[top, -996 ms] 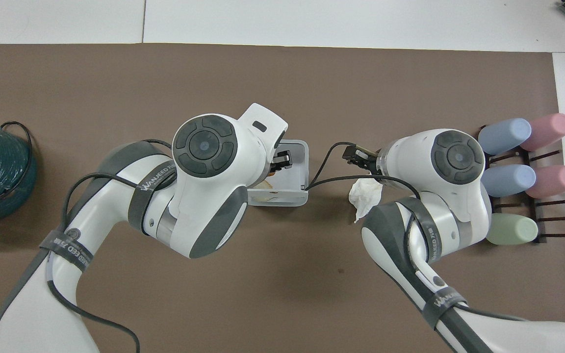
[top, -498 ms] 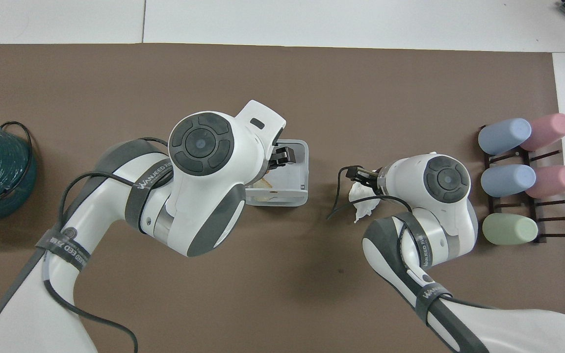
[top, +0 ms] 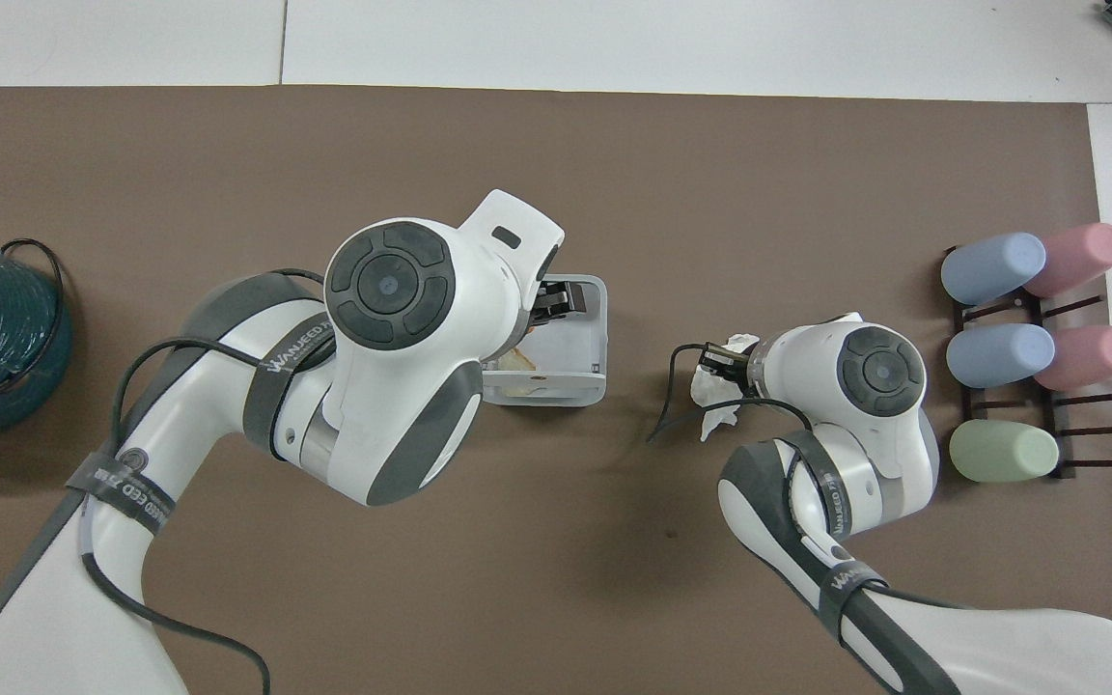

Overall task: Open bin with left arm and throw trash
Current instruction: 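Grasp and lift the crumpled white paper with the right gripper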

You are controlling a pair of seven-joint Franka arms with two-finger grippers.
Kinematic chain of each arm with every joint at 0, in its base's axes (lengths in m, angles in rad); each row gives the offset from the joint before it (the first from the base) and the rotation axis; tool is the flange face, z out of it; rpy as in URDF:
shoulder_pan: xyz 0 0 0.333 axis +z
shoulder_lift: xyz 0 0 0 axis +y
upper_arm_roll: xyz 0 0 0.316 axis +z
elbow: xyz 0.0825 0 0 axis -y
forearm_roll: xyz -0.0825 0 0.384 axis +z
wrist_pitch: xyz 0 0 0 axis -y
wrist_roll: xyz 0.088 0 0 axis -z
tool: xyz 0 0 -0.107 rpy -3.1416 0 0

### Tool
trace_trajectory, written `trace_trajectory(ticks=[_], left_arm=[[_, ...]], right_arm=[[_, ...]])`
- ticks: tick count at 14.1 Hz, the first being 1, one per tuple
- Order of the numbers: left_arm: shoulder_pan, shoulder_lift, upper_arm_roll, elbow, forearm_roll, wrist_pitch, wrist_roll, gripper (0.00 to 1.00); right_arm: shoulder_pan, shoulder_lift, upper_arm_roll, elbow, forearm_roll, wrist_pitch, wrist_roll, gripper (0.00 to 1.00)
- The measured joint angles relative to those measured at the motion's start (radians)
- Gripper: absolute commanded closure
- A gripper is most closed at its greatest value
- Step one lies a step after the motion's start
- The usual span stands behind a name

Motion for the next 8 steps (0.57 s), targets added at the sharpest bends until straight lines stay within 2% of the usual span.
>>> trace_trajectory(ticks=[5, 8], left_arm=[[-0.001, 0.029, -0.001, -0.005, 0.0, 0.06, 0.0, 0.0], [-0.008, 0.056, -0.007, -0.006, 0.0, 0.092, 0.0, 0.0]], right_arm=[[-0.005, -0.022, 0.0, 0.041, 0.0, -0.01, 0.0, 1.0], [-0.008, -0.046, -0.002, 0.121, 0.0, -0.108, 0.003, 1.0]])
